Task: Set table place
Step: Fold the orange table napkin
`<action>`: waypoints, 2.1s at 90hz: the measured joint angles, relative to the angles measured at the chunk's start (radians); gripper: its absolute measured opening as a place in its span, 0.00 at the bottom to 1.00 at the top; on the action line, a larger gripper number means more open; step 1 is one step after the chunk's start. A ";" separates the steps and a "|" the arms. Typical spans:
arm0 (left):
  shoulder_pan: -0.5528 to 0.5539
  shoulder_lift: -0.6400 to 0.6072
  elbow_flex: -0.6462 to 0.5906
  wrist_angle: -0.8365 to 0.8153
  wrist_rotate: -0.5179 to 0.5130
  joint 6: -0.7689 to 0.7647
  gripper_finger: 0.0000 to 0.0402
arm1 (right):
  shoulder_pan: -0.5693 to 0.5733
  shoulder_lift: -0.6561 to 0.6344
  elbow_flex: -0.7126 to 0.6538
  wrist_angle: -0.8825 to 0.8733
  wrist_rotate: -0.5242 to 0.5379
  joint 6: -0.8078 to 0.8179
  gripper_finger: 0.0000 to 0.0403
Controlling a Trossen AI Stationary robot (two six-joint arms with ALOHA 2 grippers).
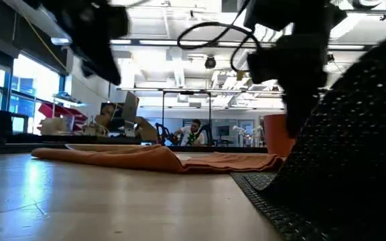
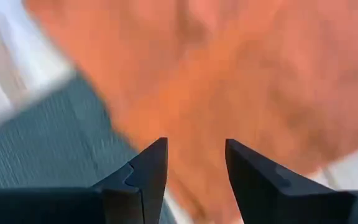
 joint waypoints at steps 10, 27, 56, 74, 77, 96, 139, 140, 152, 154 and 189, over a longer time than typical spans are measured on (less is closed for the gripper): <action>0.051 0.122 0.012 0.106 0.033 0.107 0.12 | -0.016 0.000 0.000 0.034 0.000 0.014 0.36; 0.109 0.313 0.041 0.147 0.041 0.230 0.23 | -0.024 0.000 0.000 0.028 -0.033 0.019 0.36; 0.141 0.504 0.105 0.151 0.035 0.220 0.24 | 0.005 0.000 -0.001 0.023 -0.058 0.012 0.36; 0.120 0.464 0.146 0.057 0.042 0.253 0.02 | -0.002 0.000 -0.001 0.014 -0.037 0.011 0.36; 0.114 0.440 0.160 0.047 0.039 0.278 0.02 | -0.007 0.000 -0.001 0.015 -0.037 0.011 0.36; 0.039 0.236 0.213 -0.162 0.041 0.484 0.00 | -0.061 0.000 -0.061 0.053 0.014 0.157 0.33; -0.041 0.140 0.144 -0.255 0.018 0.466 0.00 | -0.123 -0.033 -0.121 0.180 -0.132 0.140 0.23; -0.041 0.141 0.144 -0.252 0.018 0.466 0.00 | -0.122 -0.033 -0.113 0.191 -0.140 0.132 0.22; -0.048 0.156 0.140 -0.237 0.022 0.472 0.00 | -0.121 0.018 -0.059 0.389 -0.161 0.073 0.16; -0.049 0.159 0.139 -0.240 0.022 0.472 0.00 | -0.125 0.040 -0.055 0.415 -0.158 0.080 0.15; -0.138 0.094 0.229 -0.518 0.096 0.437 0.00 | -0.171 0.289 -0.003 0.420 -0.073 0.421 0.00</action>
